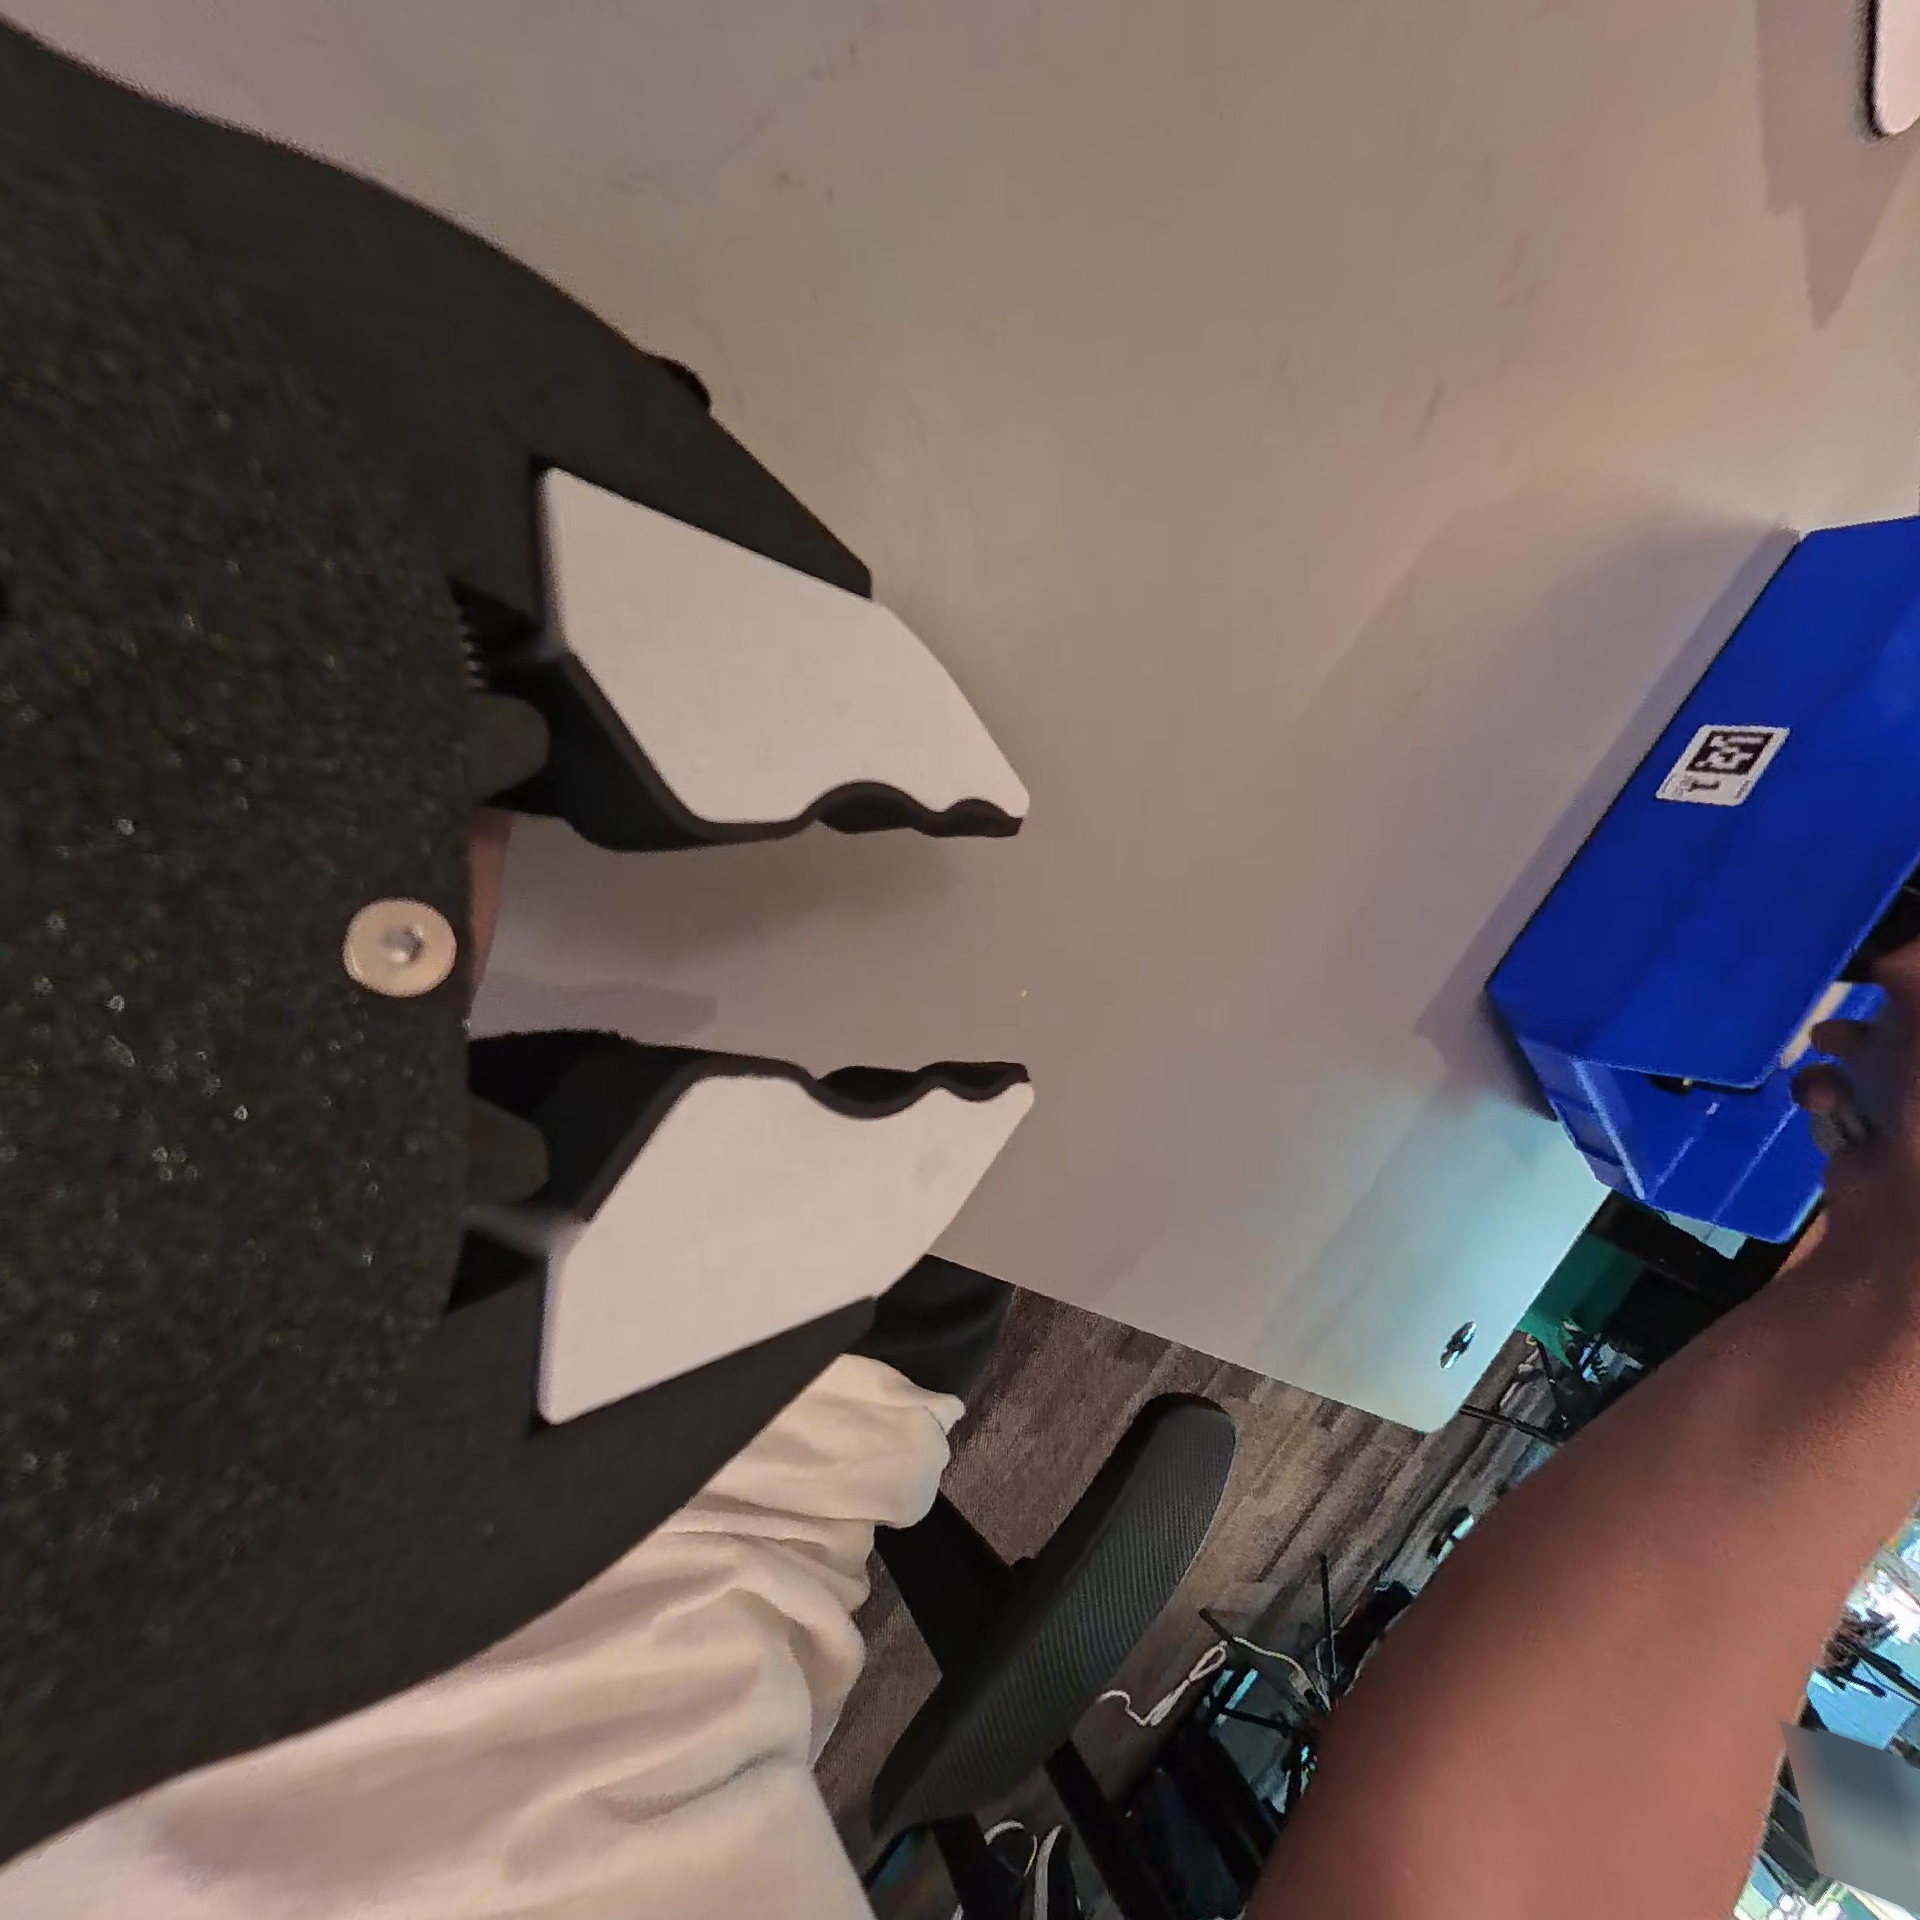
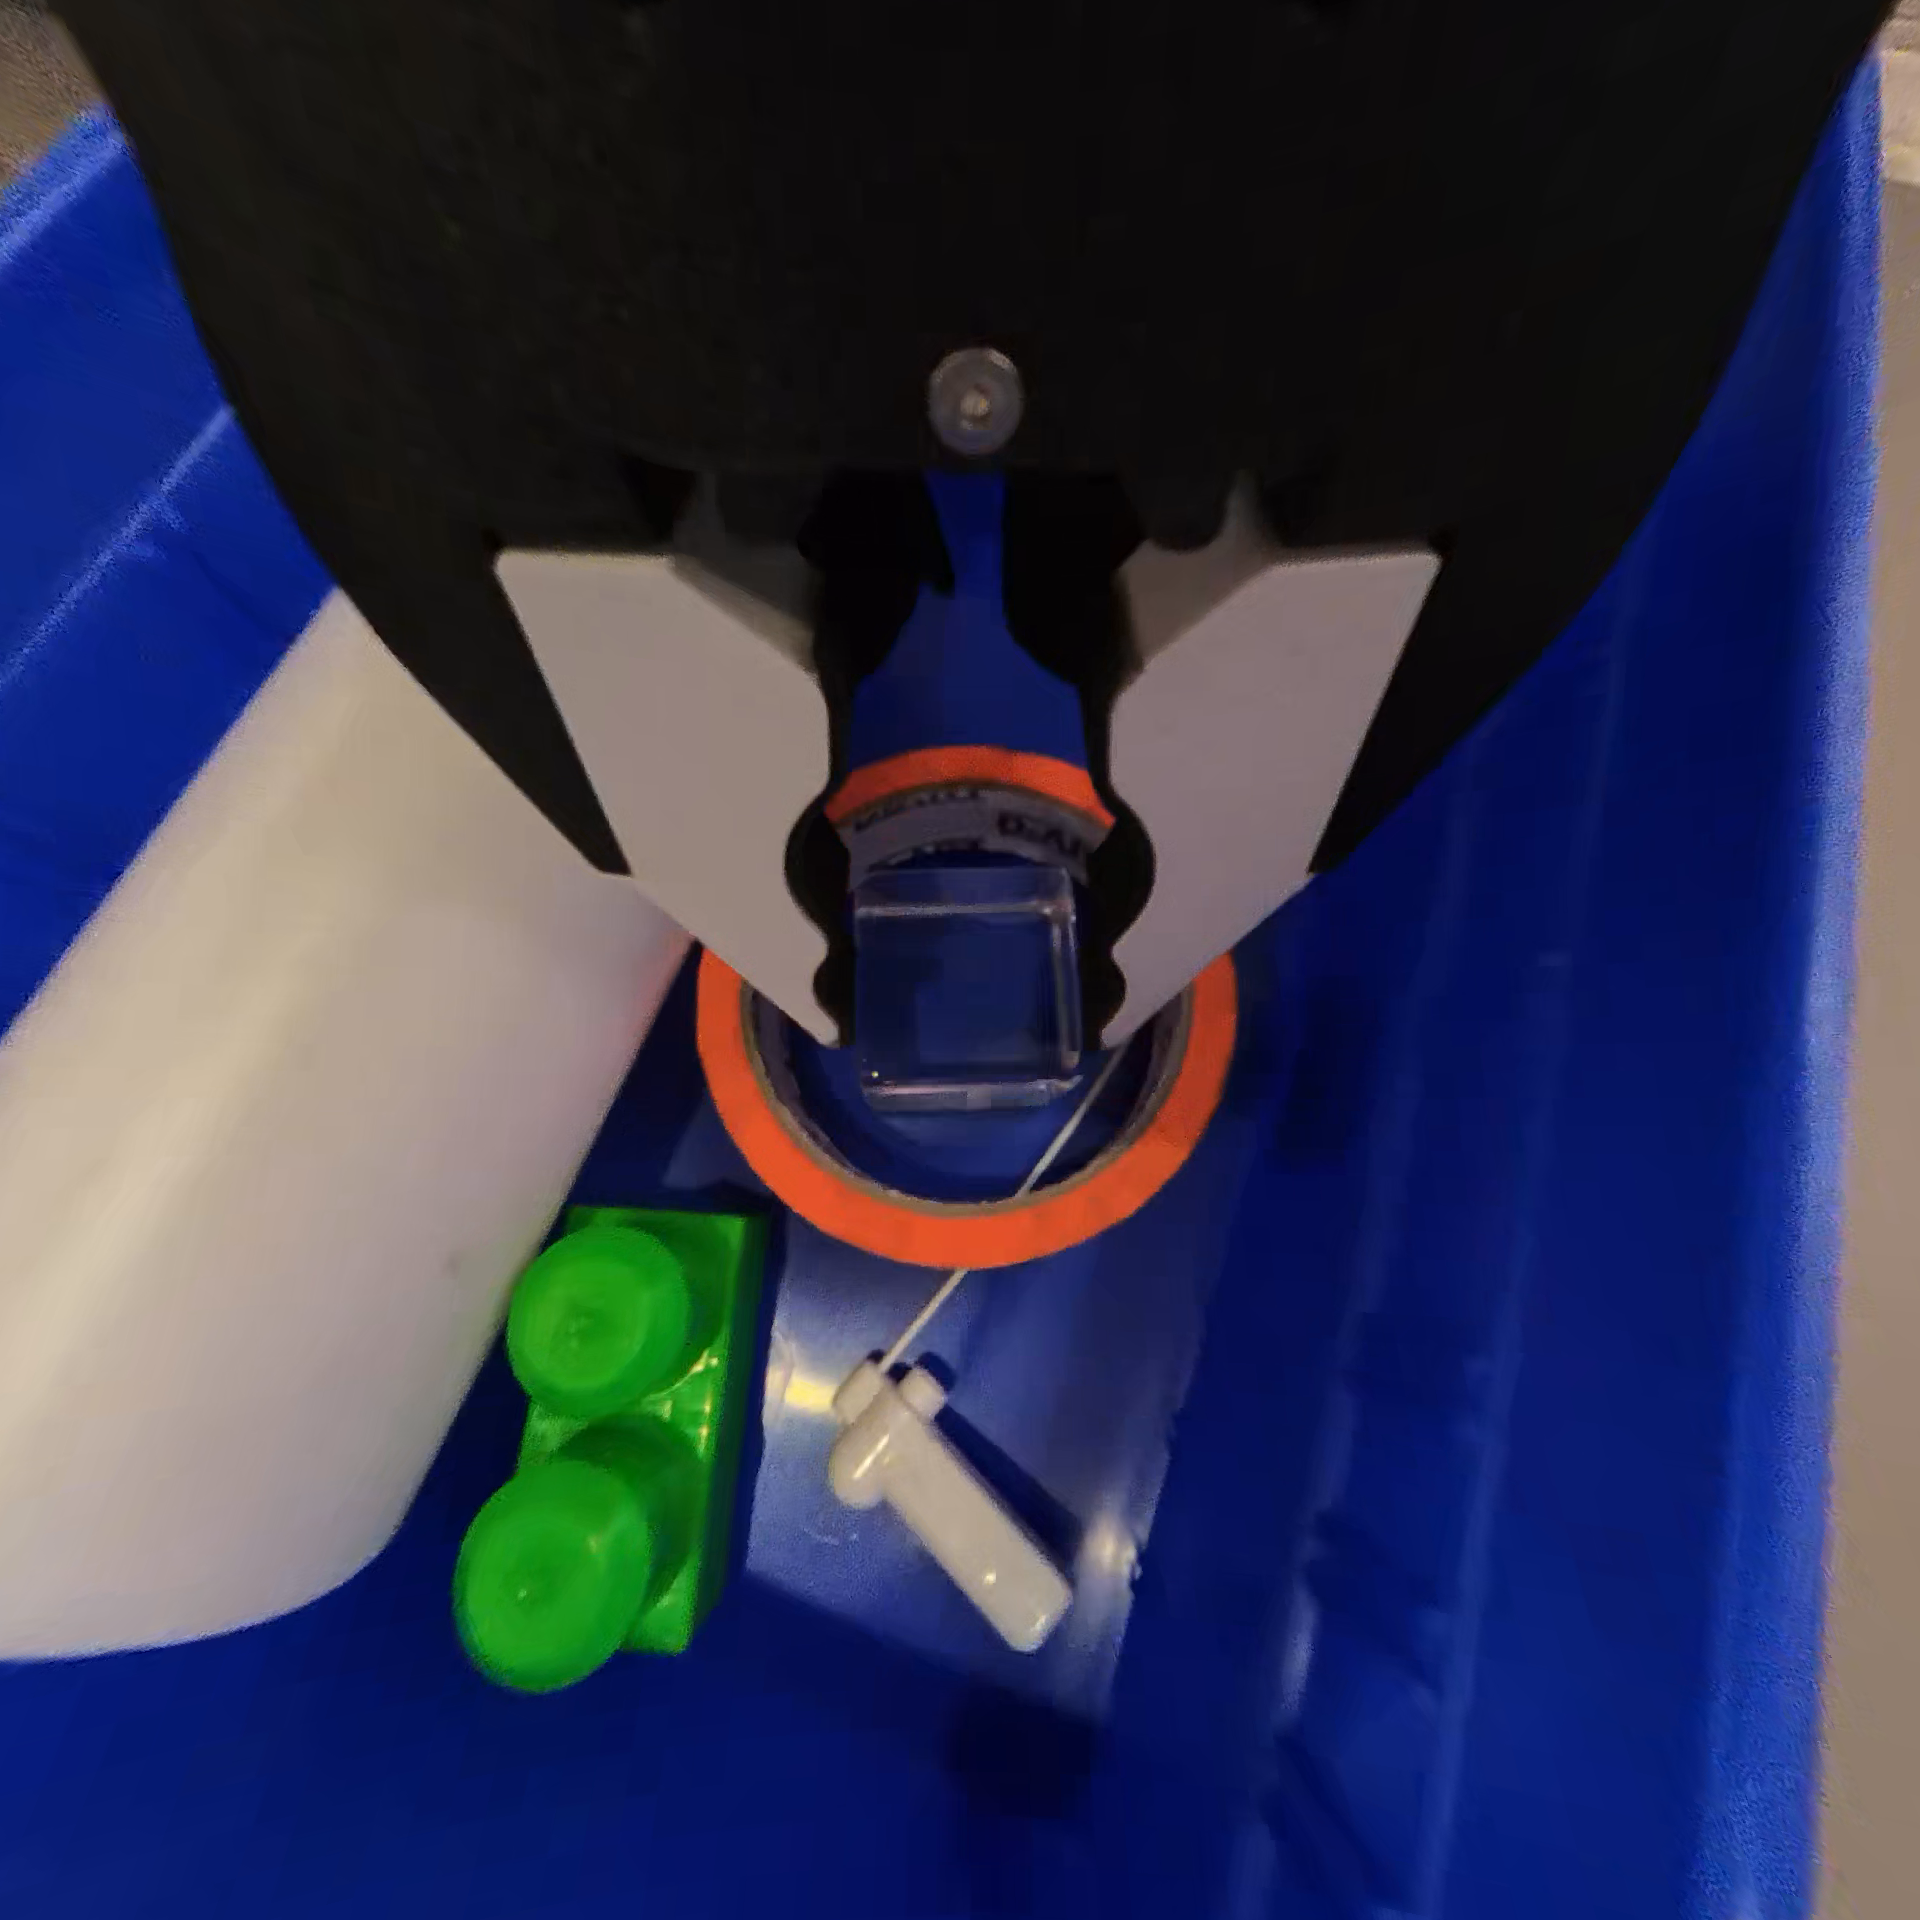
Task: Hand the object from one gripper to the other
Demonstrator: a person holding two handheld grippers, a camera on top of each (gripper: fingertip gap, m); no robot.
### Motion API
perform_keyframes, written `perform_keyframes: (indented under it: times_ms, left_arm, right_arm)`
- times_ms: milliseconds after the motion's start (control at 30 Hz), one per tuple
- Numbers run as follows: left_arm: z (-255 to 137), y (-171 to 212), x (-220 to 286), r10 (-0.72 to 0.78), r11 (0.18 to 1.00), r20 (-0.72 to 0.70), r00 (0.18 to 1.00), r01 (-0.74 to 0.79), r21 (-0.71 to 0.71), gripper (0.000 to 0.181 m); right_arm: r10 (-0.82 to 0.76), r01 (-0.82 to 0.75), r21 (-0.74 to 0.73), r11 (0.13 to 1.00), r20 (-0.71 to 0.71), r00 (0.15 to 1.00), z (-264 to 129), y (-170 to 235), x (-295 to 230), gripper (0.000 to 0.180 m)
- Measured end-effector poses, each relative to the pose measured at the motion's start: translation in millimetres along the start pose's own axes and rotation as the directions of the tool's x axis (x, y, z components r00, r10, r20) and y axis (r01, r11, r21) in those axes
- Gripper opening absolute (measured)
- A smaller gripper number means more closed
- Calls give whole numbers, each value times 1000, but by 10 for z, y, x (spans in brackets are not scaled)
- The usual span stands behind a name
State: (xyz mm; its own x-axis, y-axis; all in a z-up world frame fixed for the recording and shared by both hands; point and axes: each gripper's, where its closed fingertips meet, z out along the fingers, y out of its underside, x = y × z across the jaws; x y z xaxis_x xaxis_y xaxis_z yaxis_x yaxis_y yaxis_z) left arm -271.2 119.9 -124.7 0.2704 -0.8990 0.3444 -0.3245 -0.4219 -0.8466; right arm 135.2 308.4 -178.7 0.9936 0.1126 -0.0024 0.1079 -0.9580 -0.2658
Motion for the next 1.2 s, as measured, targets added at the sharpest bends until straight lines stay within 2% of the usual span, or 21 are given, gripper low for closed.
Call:
perform_keyframes:
  times_ms: [33, 167, 267, 367, 433, 500, 567, 600, 667, 733, 833, 933, 1033, 1100, 1133, 1200]
  left_arm:
    - [4, 14, -7, -5, 1000, -2, 1000, 5, -8, 41]
    - [36, 92, -22, 3, 999, -3, 1000, -3, -50, 45]
    - [-12, 35, -24, 30, 999, 11, 999, -30, -39, 50]
    - [-278, -189, -88, 47, 999, 22, 999, -47, 2, 56]
    - [-601, -359, -250, 75, 997, 43, 996, -76, 20, 57]
    - [-954, -482, -613, 128, 991, 130, 983, -123, -42, 56]
    - [-1240, -616, -1067, 253, 960, 225, 941, -215, -177, 55]
    - [-1338, -671, -1322, 342, 923, 259, 904, -271, -273, 55]
    - [-1469, -730, -1925, 522, 797, 310, 795, -324, -510, 55]
    - [-1536, -699, -2521, 640, 636, 304, 705, -264, -726, 55]
    - [-1469, -528, -3062, 678, 434, 205, 705, -160, -886, 63]
    - [-1417, -412, -3383, 706, 304, 129, 696, -133, -944, 65]
    - [-1415, -287, -3592, 641, 301, 148, 753, -69, -951, 64]
    - [-1357, -223, -3561, 568, 336, 119, 815, -98, -937, 46]
    - [-1324, -243, -3551, 562, 365, 115, 819, -121, -923, 37]
    - [-1355, -297, -3522, 580, 372, 97, 809, -157, -915, 35]
  right_arm:
    - [25, -25, 19, 1000, 13, 1000, 1, -47, 9, 43]
    - [37, -39, 50, 998, 30, 999, 11, -53, 30, 46]
    - [50, -44, 226, 973, -21, 999, -256, -140, 117, 54]
    - [72, -130, 517, 846, 132, 989, -870, -169, -188, 56]
    - [-3, -103, 678, 728, 153, 988, -1302, -25, -529, 55]
    - [-96, -75, 787, 613, 167, 981, -1650, 181, -1018, 50]
    - [-229, -58, 822, 566, 225, 947, -1761, 409, -1661, 45]
    - [-290, -48, 821, 568, 255, 922, -1723, 517, -1975, 43]
    - [-396, -36, 794, 607, 341, 852, -1551, 717, -2572, 43]
    - [-475, -59, 761, 646, 461, 750, -1365, 893, -3115, 43]
    - [-532, -26, 668, 743, 614, 583, -1084, 1174, -3670, 44]
    - [-529, -22, 606, 795, 711, 463, -1015, 1348, -3834, 44]
    - [-505, -71, 575, 815, 764, 402, -1032, 1360, -3778, 43]
    - [-504, -60, 573, 818, 762, 405, -987, 1364, -3723, 43]
    - [-505, -56, 572, 818, 762, 406, -967, 1372, -3707, 43]
    - [-496, -53, 558, 828, 774, 393, -945, 1396, -3705, 43]
